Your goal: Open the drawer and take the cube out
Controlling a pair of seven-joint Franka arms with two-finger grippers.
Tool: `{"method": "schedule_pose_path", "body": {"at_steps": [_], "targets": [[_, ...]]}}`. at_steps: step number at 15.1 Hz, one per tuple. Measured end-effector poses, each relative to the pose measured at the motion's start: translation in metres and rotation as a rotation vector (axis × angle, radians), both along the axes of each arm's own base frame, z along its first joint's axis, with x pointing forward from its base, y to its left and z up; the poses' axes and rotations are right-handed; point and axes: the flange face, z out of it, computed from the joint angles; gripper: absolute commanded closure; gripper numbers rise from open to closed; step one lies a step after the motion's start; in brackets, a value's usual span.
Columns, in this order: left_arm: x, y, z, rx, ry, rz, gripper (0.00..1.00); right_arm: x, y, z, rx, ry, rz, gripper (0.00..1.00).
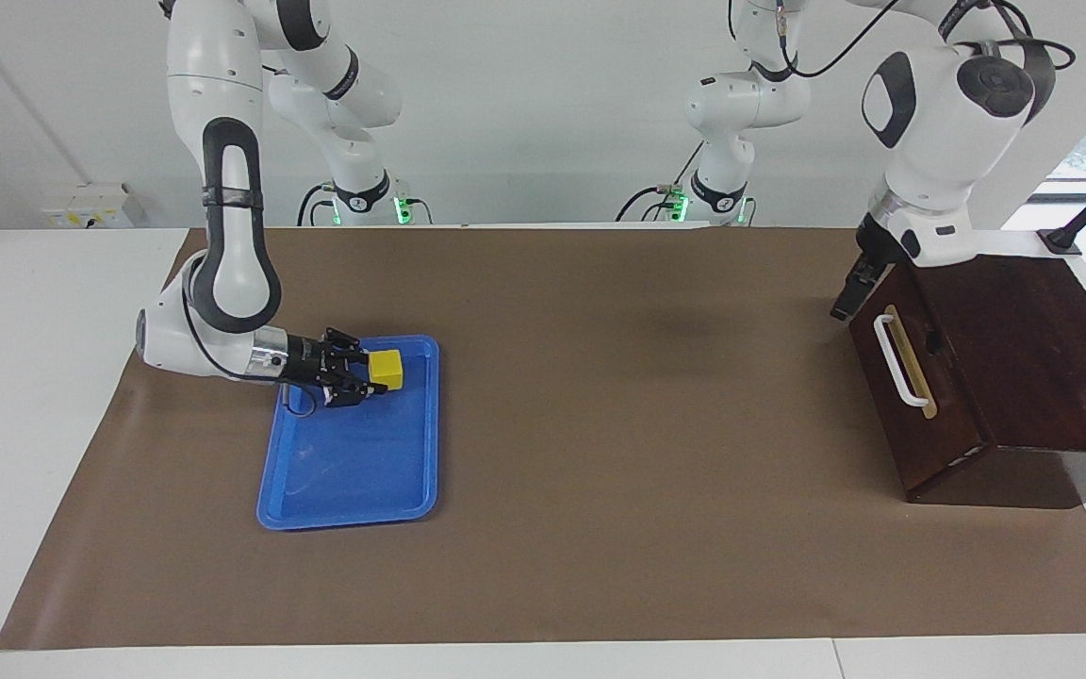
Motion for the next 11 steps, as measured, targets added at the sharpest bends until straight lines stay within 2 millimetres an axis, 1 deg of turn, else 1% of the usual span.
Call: {"method": "schedule_pose_path", "body": {"at_steps": [1,2,4,6,7,9,11], "targets": [[-0.003,-0.002,0.008,-0.003,0.017,-0.076,0.0,-0.003,0.001,-0.005,0.003,0.005,-0.017,1.0],[-0.004,-0.002,0.011,-0.01,0.031,-0.156,0.0,-0.005,0.003,-0.008,0.012,0.008,-0.035,1.0],[-0.003,-0.002,0.008,-0.028,0.048,-0.293,0.0,-0.007,0.005,-0.009,0.022,0.011,-0.049,1.0],[0.0,-0.002,0.002,-0.04,0.065,-0.387,0.0,-0.008,0.005,-0.009,0.022,0.013,-0.056,1.0],[0.005,-0.001,0.0,-0.047,0.071,-0.413,0.0,-0.009,0.004,-0.01,0.02,0.014,-0.065,1.0],[0.022,-0.002,-0.002,-0.064,0.092,-0.436,0.0,-0.008,0.004,-0.008,0.012,0.017,-0.097,1.0],[0.033,-0.009,-0.004,-0.081,0.109,-0.455,0.0,-0.007,0.003,-0.007,0.007,0.011,-0.127,1.0]]}}
